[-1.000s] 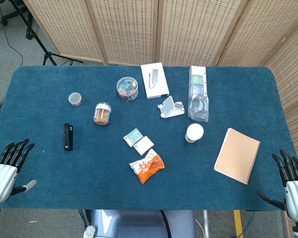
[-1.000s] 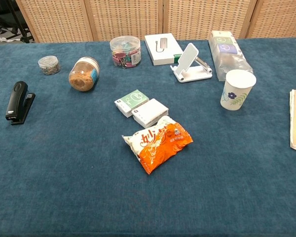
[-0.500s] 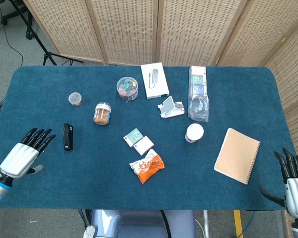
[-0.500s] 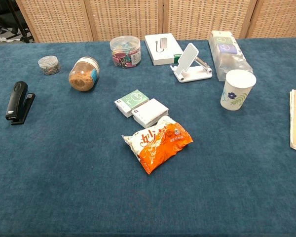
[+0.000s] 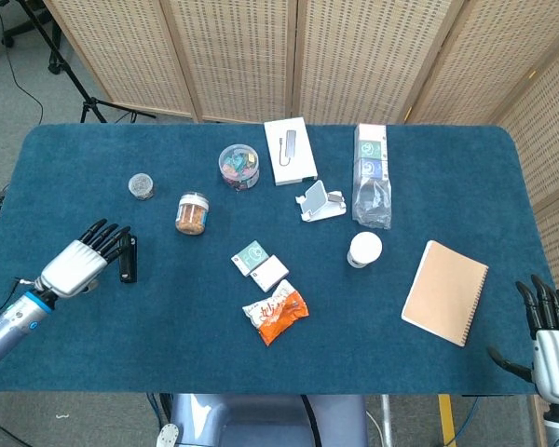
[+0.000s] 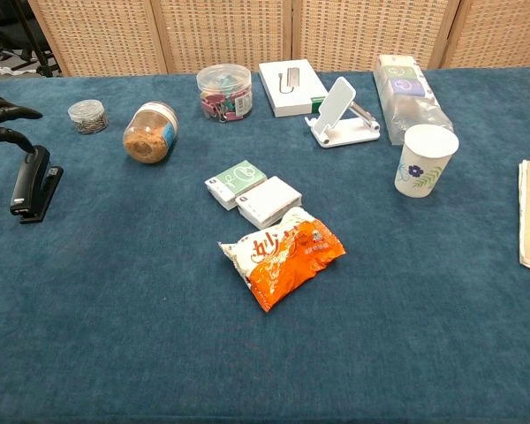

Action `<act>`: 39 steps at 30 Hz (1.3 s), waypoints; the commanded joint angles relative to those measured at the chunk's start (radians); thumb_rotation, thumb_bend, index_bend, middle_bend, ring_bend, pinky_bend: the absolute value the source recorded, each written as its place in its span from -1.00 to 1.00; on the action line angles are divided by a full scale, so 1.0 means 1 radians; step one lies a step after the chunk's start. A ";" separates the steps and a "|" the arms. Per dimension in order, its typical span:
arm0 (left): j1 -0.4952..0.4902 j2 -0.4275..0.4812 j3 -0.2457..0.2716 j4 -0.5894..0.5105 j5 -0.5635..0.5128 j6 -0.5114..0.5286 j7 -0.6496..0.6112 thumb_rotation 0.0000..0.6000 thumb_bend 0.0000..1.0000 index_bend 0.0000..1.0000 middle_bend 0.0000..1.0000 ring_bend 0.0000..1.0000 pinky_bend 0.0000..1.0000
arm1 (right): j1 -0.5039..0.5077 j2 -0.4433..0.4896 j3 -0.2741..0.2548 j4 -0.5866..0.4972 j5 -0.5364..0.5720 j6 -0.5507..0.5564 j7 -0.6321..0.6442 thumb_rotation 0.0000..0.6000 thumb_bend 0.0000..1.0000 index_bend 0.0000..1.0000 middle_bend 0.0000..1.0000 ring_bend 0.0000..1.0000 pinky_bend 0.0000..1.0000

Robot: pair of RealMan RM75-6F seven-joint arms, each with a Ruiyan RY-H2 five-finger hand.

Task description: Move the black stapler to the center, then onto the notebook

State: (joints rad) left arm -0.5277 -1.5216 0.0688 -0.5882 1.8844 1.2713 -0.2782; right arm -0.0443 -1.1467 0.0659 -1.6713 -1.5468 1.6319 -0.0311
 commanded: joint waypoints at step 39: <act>-0.197 -0.040 0.092 -0.315 0.091 0.057 0.381 1.00 -0.31 0.49 0.15 -0.09 -0.11 | -0.001 0.016 -0.004 -0.013 -0.002 -0.007 0.036 1.00 -0.75 -0.95 -1.00 -1.00 -1.00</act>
State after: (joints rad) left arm -0.6888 -1.5716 0.1530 -0.8280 1.9403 1.3451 0.0265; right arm -0.0449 -1.1317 0.0619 -1.6842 -1.5495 1.6253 0.0028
